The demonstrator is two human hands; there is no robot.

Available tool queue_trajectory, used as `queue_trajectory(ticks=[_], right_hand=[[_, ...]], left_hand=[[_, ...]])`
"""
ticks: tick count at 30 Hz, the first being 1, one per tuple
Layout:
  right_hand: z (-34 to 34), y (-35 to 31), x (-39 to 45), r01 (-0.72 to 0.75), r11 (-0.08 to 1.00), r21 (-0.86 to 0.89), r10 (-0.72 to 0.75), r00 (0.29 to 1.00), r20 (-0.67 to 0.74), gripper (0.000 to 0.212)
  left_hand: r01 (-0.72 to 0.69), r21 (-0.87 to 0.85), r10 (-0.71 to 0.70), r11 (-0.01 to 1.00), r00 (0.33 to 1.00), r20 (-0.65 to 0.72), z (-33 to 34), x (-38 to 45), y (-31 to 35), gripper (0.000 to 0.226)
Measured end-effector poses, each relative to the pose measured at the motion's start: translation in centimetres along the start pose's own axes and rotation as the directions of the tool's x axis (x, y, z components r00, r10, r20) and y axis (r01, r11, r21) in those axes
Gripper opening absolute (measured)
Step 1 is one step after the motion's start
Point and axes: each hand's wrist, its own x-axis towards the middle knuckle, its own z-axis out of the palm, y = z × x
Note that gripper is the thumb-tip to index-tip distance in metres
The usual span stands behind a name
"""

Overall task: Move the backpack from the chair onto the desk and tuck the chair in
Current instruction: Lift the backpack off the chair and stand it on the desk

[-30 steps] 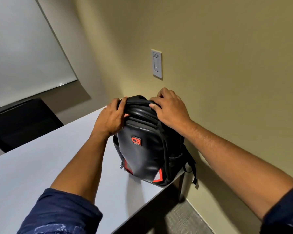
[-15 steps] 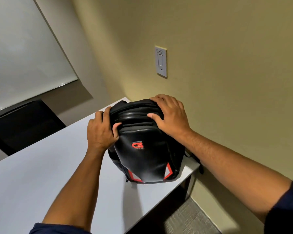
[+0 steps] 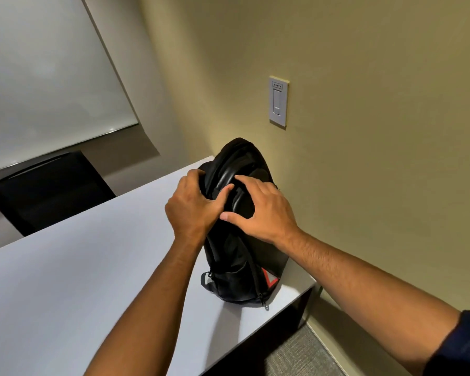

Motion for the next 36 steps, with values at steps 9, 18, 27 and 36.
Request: queue_trajectory(ticks=[9, 18, 27, 36], right_hand=[[0.1, -1.9, -2.7, -0.172, 0.971, -0.167, 0.142, 0.974, -0.175, 0.127], [0.0, -3.8, -3.8, -0.287, 0.958, -0.024, 0.286, 0.958, -0.027, 0.108], [-1.8, -2.2, -4.2, -0.097, 0.977, 0.191, 0.086, 0.994, 0.061, 0.112], [-4.2, 0.8, -0.8, -0.108, 0.823, 0.558, -0.08, 0.95, 0.302, 0.095]], left_hand=[[0.038, -0.335, 0.007, 0.942, 0.991, 0.133, -0.1, 1.3, 1.7, 0.053], [-0.002, -0.32, 0.049, 0.948, 0.989, 0.14, -0.2, 1.8, 3.6, 0.046], [-0.135, -0.454, 0.279, 0.881, 0.922, 0.268, 0.2, 2.2, 1.1, 0.04], [-0.074, -0.385, 0.188, 0.92, 0.944, 0.269, 1.8, 1.7, 0.6, 0.067]])
